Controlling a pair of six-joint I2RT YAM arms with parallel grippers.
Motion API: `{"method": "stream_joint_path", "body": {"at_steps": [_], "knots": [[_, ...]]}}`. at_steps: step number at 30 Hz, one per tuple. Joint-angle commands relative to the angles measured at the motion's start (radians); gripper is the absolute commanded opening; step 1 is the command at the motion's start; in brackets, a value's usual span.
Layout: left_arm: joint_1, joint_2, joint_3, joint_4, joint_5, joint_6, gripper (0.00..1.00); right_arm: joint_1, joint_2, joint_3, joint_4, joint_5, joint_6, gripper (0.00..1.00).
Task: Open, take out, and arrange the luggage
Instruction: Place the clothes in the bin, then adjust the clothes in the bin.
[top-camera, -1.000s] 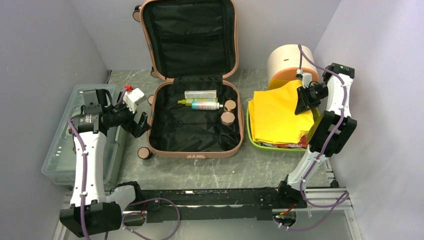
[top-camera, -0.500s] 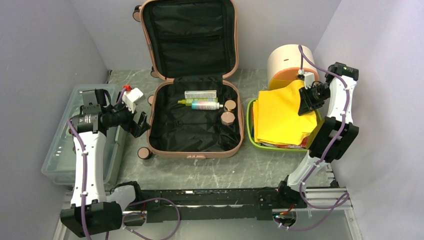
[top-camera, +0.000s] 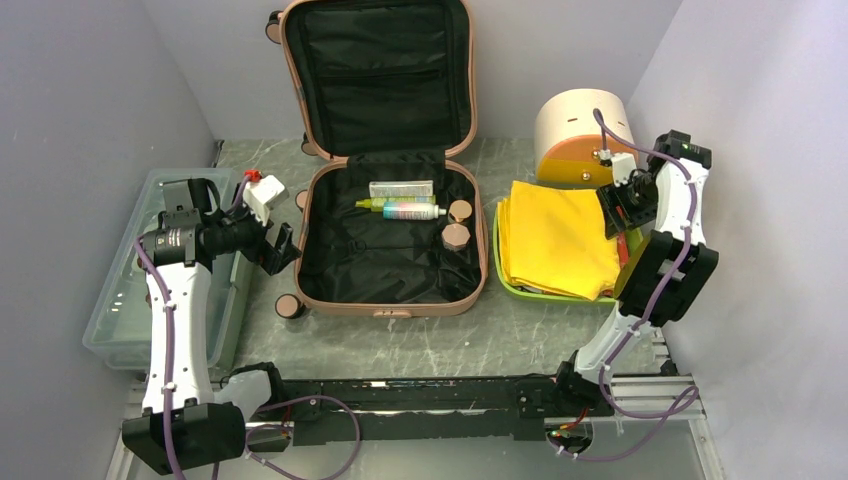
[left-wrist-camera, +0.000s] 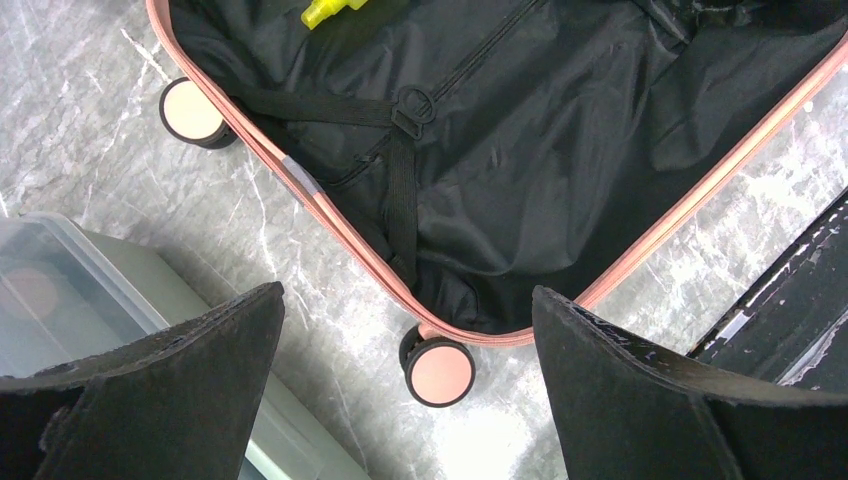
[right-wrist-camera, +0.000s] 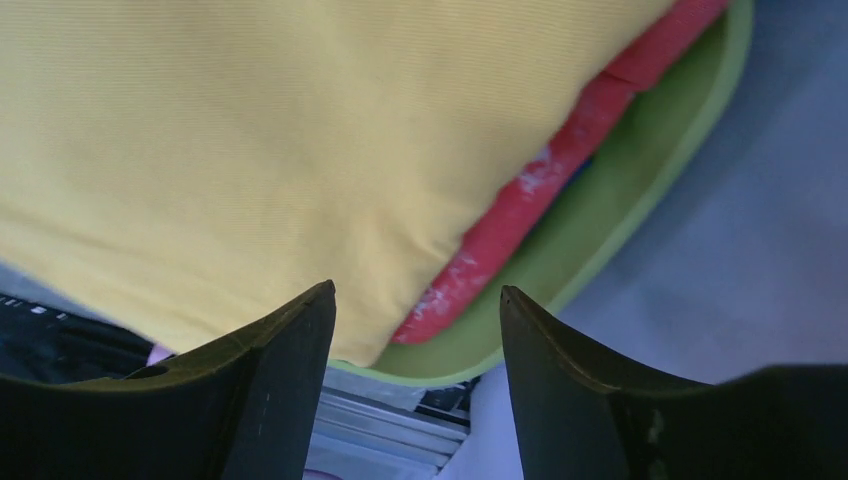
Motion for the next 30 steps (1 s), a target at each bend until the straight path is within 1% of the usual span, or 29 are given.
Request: {"method": "stream_joint_path", "body": {"at_steps": [1,4,6,7,8,10,12,16,18,20,22,25,27,30], "knots": [[0.01,0.002,0.015,-0.005,0.045,-0.014,0.99,-0.005,-0.113,-0.067,0.238,0.193,0.058,0.64],[0.012,0.006,0.018,-0.005,0.049,-0.014,0.99,-0.005,-0.162,-0.068,0.303,0.214,0.093,0.65],[0.013,0.007,0.018,-0.003,0.053,-0.015,1.0,-0.005,-0.195,-0.067,0.334,0.193,0.116,0.65],[0.015,0.006,0.016,-0.003,0.054,-0.015,0.99,-0.005,-0.212,-0.068,0.343,0.16,0.123,0.63],[0.017,0.006,0.016,-0.002,0.055,-0.015,0.99,-0.005,-0.225,-0.069,0.343,0.104,0.125,0.6],[0.019,0.005,0.014,0.0,0.058,-0.015,0.99,-0.001,-0.247,-0.085,0.325,-0.021,0.117,0.48],[0.022,0.003,0.012,0.0,0.061,-0.015,0.99,0.023,-0.257,-0.125,0.322,-0.118,0.115,0.41],[0.027,-0.003,0.007,-0.001,0.066,-0.015,0.99,0.097,-0.257,-0.27,0.404,-0.14,0.104,0.29],[0.029,-0.006,0.003,-0.001,0.071,-0.014,0.99,0.127,-0.243,-0.358,0.476,-0.116,0.1,0.22],[0.032,-0.01,-0.001,-0.001,0.073,-0.013,0.99,0.145,-0.209,-0.418,0.528,-0.093,0.094,0.19],[0.033,-0.01,-0.002,-0.004,0.073,-0.011,1.0,0.149,-0.151,-0.437,0.519,-0.087,0.08,0.16],[0.033,-0.01,-0.003,-0.004,0.075,-0.01,0.99,0.148,-0.071,-0.427,0.464,-0.069,0.059,0.15],[0.034,-0.007,-0.004,-0.003,0.076,-0.01,0.99,0.149,-0.063,-0.421,0.43,-0.075,0.043,0.15],[0.035,-0.005,-0.001,0.0,0.079,-0.011,0.99,0.158,-0.111,-0.406,0.401,-0.1,0.034,0.15]]}}
